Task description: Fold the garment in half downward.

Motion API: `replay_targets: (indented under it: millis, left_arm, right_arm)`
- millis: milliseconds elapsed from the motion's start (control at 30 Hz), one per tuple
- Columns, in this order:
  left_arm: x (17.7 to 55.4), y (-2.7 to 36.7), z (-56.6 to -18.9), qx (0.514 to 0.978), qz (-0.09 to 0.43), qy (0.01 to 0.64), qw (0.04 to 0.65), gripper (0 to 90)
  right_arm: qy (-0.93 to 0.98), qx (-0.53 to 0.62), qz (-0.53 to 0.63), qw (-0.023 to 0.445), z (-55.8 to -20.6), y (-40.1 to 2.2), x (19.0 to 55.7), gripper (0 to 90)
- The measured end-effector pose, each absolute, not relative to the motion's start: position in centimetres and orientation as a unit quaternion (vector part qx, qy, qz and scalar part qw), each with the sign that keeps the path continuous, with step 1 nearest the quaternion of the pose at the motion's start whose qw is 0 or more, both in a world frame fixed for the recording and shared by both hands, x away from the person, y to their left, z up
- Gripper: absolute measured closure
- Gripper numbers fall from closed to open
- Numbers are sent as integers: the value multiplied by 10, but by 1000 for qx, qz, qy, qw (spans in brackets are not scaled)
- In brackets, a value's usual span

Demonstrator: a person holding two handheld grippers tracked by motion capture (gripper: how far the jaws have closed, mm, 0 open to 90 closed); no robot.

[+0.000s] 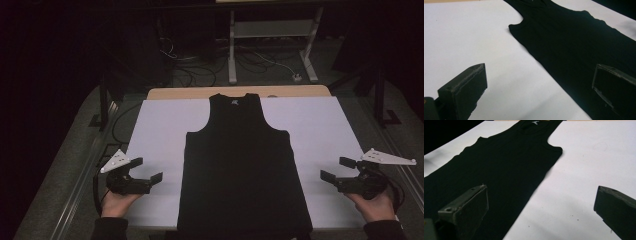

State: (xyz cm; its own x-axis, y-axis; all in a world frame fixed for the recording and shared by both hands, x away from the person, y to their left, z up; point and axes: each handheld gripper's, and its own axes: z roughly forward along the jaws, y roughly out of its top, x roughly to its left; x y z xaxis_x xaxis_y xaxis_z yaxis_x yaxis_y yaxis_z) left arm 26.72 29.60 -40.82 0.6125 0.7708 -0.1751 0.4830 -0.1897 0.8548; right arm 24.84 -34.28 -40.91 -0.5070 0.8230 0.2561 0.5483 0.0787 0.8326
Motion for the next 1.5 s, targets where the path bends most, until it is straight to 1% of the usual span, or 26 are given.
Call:
replay_targets:
  millis: [433,633,800,1067,1267,1367,1500]
  left_arm:
    - [270,294,-406,765,140,411,475,0]
    - [274,291,-403,770,147,404,472,0]
    - [272,290,-401,764,154,409,475,0]
    - [277,283,-398,780,145,403,457,0]
    - [282,280,-392,784,144,395,457,0]
    - [284,279,-388,785,145,390,459,0]
    - [288,279,-384,786,150,389,457,0]
  right_arm:
    - [724,474,480,141,-409,-342,249,0]
    - [724,475,481,138,-408,-342,249,0]
    - [722,478,479,142,-407,-341,249,0]
    - [733,474,469,134,-398,-337,255,0]
    - [743,464,463,132,-395,-331,261,0]
    - [752,452,457,146,-391,-327,264,0]
    - [756,448,455,142,-385,-323,269,0]
